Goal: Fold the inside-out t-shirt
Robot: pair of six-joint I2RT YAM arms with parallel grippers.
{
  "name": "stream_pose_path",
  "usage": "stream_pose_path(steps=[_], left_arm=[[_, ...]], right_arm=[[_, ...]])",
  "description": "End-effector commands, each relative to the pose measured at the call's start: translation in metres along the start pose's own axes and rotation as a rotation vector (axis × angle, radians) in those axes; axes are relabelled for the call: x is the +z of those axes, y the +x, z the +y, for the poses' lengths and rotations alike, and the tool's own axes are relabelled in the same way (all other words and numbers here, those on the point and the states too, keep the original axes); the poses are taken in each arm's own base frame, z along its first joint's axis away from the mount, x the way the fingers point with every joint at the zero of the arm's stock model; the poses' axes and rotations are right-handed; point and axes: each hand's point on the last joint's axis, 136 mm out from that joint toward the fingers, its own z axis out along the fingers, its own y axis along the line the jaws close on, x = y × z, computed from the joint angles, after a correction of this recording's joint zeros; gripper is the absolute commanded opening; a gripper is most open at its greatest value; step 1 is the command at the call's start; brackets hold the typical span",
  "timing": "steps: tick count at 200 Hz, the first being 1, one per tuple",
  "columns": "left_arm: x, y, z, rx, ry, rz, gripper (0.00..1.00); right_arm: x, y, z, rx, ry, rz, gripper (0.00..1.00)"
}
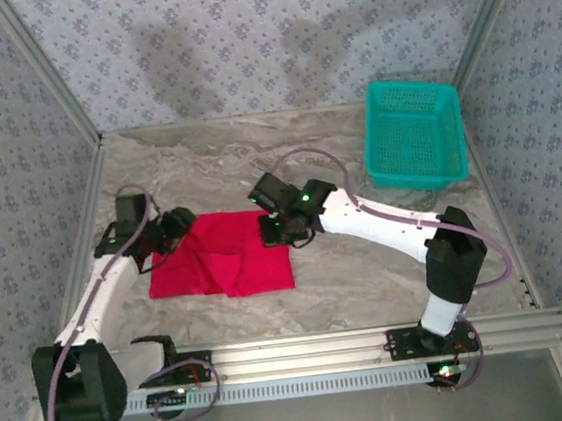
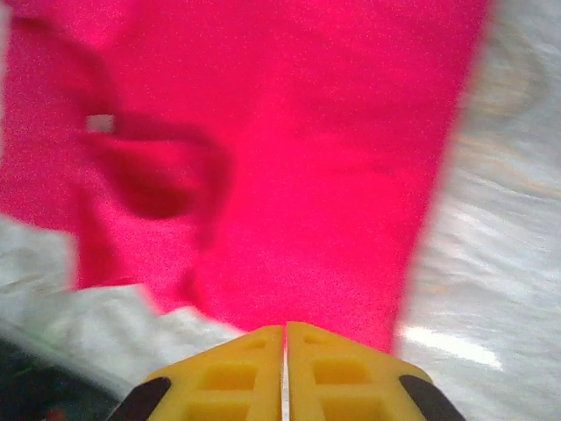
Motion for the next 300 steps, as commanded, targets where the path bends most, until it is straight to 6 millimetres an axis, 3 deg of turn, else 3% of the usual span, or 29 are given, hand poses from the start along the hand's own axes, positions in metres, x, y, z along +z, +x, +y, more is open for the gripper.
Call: stream_pose_path(steps=[1,22,48,70,87,112,144,156,169,194,213,242,272,300], left_arm=[[0.007,0.018,-0.033,0.050,0.009,-0.003,0.53],[0.031,0.051,-0.061,0.102,0.029,0.053,0.53],[0.067,0.091,-0.094,0.177,0.021,0.173,0.53],[0.090,0.112,-0.089,0.195,-0.047,0.234,0.53],[0.097,0.116,-0.066,0.174,-0.100,0.245,0.52],[0.086,0.105,-0.016,0.111,-0.185,0.240,0.53],[0.035,0.069,0.047,0.005,-0.250,0.144,0.53],[0.011,0.054,0.060,-0.028,-0.248,0.079,0.54],[-0.012,0.041,0.071,-0.045,-0.246,0.013,0.54],[-0.036,0.034,0.084,-0.087,-0.247,-0.030,0.54],[-0.034,0.040,0.080,-0.114,-0.214,0.002,0.54],[-0.018,0.043,0.072,-0.126,-0.161,0.042,0.56],[0.007,0.043,0.076,-0.134,-0.172,0.083,0.56],[0.036,0.035,0.072,-0.105,-0.198,0.102,0.56]], right_arm=[[0.013,-0.003,-0.033,0.125,0.009,-0.039,0.06],[0.022,0.007,-0.079,0.209,0.089,-0.034,0.04],[0.020,0.015,-0.117,0.279,0.160,-0.035,0.04],[0.013,0.019,-0.140,0.339,0.198,-0.041,0.03],[0.007,0.014,-0.147,0.365,0.193,-0.075,0.04],[0.003,0.001,-0.140,0.357,0.163,-0.113,0.04],[0.008,-0.016,-0.109,0.274,0.137,-0.124,0.04],[0.018,-0.020,-0.093,0.235,0.125,-0.103,0.04],[0.030,-0.033,-0.063,0.184,0.061,-0.098,0.05],[0.057,-0.045,-0.022,0.095,0.026,-0.058,0.05],[0.079,-0.051,-0.006,0.050,0.006,-0.010,0.05],[0.114,-0.051,-0.003,0.059,-0.004,0.059,0.03],[0.133,-0.039,-0.033,0.117,0.078,0.100,0.00],[0.123,-0.010,-0.072,0.174,0.174,0.114,0.00]])
